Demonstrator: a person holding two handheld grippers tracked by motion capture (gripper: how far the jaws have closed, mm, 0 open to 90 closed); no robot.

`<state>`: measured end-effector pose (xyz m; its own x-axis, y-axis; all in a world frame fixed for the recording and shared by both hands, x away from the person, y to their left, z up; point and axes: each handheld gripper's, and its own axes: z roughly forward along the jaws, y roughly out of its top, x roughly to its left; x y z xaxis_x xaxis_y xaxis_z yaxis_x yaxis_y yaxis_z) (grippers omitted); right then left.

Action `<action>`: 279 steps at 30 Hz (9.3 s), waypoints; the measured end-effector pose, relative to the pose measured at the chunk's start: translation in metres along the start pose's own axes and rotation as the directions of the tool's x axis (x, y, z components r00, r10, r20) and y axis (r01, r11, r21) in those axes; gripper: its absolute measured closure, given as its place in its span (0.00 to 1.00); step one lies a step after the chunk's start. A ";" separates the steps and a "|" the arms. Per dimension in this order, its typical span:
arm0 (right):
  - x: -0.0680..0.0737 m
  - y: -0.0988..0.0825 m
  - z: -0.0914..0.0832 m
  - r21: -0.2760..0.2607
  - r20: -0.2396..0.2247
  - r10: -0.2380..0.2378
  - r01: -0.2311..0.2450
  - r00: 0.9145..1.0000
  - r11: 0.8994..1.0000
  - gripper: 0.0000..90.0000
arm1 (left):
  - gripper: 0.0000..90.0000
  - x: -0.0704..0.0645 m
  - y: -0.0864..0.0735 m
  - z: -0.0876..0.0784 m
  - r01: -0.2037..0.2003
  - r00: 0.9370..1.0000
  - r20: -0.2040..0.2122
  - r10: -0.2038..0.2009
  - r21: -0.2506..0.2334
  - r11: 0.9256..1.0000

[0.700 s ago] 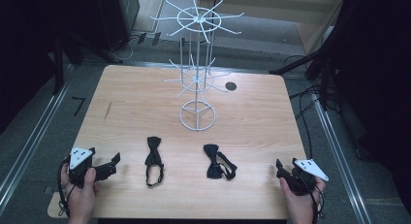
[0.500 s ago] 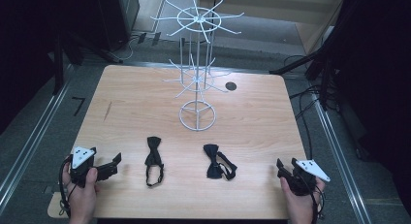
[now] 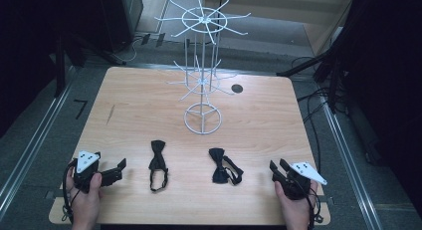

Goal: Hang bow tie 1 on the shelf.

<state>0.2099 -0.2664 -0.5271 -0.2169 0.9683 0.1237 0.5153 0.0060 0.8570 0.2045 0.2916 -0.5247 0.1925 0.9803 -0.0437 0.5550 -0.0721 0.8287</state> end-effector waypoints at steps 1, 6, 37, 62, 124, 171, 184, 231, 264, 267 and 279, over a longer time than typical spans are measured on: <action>0.000 0.000 0.000 0.000 0.000 0.000 0.000 1.000 1.000 0.67 | 0.09 0.000 0.000 0.000 0.000 1.000 0.000 0.000 0.000 1.000; 0.012 0.000 0.001 0.023 -0.023 -0.013 0.013 1.000 1.000 0.69 | 0.09 0.000 0.000 0.000 -0.003 1.000 0.000 0.003 0.003 1.000; 0.071 -0.009 0.034 0.124 -0.237 -0.059 0.090 0.970 0.988 0.73 | 0.09 0.000 0.000 0.001 -0.006 1.000 0.003 0.006 0.008 1.000; 0.078 -0.017 0.033 0.159 -0.223 -0.101 0.139 0.969 0.977 0.80 | 0.09 0.000 0.000 0.001 0.001 1.000 0.007 -0.002 0.013 1.000; 0.070 0.015 -0.022 -0.391 -0.124 -0.263 0.196 0.957 0.899 0.93 | 0.09 -0.002 0.001 0.002 -0.011 1.000 0.000 0.011 0.016 1.000; 0.089 0.110 0.008 -0.539 -0.137 -0.363 0.238 0.922 0.808 0.92 | 0.09 -0.002 0.000 0.001 -0.014 1.000 0.013 0.013 0.017 1.000; 0.091 0.131 0.023 -0.541 -0.179 -0.435 0.281 0.882 0.793 0.91 | 0.09 -0.002 0.000 0.001 -0.019 1.000 0.016 0.019 0.022 1.000; 0.067 0.169 0.062 -0.525 -0.268 -0.336 0.155 0.903 0.837 0.88 | 0.09 -0.003 0.000 0.002 -0.029 0.999 0.022 0.029 0.023 0.999; 0.078 0.175 0.067 -0.441 -0.156 -0.237 0.147 0.959 0.886 0.88 | 0.09 -0.003 0.001 0.002 -0.028 0.999 0.025 0.027 0.026 0.999; 0.081 0.174 0.064 -0.437 -0.169 -0.245 0.150 0.955 0.887 0.88 | 0.09 -0.003 0.001 0.003 -0.028 0.999 0.023 0.028 0.025 0.999; 0.088 0.167 0.050 -0.452 -0.218 -0.286 0.163 0.933 0.877 0.88 | 0.09 -0.003 0.001 0.002 -0.032 0.999 0.022 0.031 0.030 0.999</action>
<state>0.3182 -0.1676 -0.3984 -0.5302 0.8476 -0.0206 0.0420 0.0505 0.9978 0.2062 0.2880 -0.5253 0.2271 0.9734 -0.0302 0.5726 -0.1084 0.8127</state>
